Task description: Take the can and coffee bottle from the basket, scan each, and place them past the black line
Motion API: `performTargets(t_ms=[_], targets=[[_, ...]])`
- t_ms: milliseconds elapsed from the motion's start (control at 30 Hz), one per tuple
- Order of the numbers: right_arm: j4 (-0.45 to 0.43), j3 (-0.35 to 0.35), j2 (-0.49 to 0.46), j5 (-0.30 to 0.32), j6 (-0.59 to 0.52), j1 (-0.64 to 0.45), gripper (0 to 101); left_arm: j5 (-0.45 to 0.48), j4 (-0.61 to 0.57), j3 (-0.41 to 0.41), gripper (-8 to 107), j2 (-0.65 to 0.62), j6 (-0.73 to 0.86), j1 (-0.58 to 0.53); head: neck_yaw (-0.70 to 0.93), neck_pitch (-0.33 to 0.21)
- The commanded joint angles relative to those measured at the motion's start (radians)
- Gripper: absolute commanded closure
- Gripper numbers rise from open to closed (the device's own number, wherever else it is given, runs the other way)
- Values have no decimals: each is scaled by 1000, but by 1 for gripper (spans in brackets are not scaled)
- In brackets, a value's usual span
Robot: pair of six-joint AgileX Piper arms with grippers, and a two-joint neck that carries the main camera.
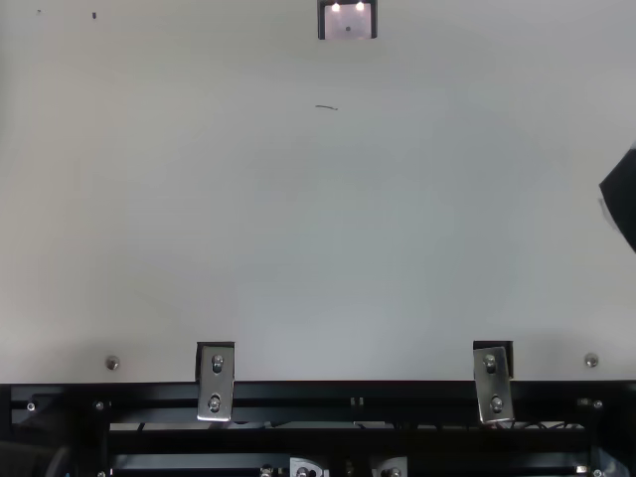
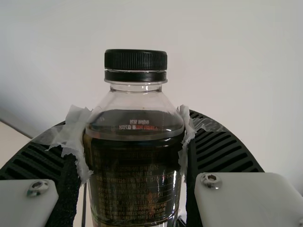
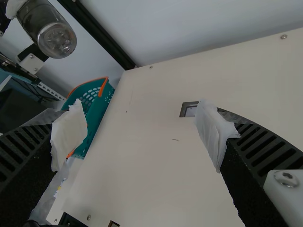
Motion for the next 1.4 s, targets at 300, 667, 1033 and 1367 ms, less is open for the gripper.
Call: performTargets(t_ms=[300, 667, 1033, 1367], targets=[[0, 0, 0, 0, 0, 0, 0, -110, 2, -15, 89, -1, -148, -209, -221, -14], [0, 0, 0, 0, 0, 0, 0, -155, 2, -26, 89, 0, -292, -313, -221, -14], [0, 0, 0, 0, 0, 0, 0, -261, 2, -78, 89, 15, -380, -435, -221, -14], [0, 0, 0, 0, 0, 0, 0, -382, 2, -150, 89, 80, -336, -586, -221, -14]])
